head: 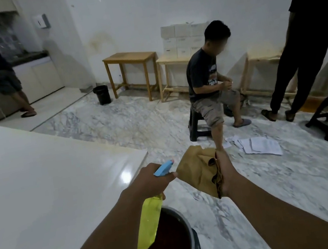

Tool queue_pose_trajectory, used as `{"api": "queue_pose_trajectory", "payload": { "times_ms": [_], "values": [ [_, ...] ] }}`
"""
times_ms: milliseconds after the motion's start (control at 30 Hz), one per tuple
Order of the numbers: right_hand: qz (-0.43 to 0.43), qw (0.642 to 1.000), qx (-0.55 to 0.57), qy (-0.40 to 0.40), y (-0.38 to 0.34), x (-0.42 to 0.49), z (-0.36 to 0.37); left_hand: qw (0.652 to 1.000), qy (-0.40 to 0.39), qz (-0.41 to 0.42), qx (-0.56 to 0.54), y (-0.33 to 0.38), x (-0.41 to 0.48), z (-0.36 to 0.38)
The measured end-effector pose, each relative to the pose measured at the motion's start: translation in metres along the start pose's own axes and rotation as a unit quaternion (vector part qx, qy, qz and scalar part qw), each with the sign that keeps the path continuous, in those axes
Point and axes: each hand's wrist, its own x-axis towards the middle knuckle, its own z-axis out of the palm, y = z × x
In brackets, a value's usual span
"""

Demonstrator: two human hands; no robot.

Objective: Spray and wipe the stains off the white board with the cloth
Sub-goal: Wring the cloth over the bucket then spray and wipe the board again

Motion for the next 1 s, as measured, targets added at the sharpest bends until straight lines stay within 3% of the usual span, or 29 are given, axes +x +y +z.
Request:
{"api": "queue_pose_trajectory", "payload": {
  "times_ms": [133,267,467,833,1000],
  "values": [
    [-0.003,1.0,0.023,0.009,-0.032,0.03,0.004,1.0,0.008,-0.016,0.0,0.008,0.053,0.007],
    [0.057,0.998,-0.012,-0.039,-0.079,0.104,-0.007,0.999,0.035,-0.038,-0.007,0.016,0.124,0.015],
    [0.063,0.997,-0.045,-0.031,-0.145,0.199,-0.03,0.997,0.023,-0.075,-0.002,0.041,0.208,0.024],
    [0.206,0.957,-0.117,-0.168,-0.223,0.374,-0.014,0.978,0.126,-0.161,-0.028,0.058,0.338,-0.009],
    [0.272,0.932,-0.084,-0.223,-0.256,0.45,0.02,0.964,0.164,-0.204,-0.043,0.064,0.38,-0.029]
  ]
}}
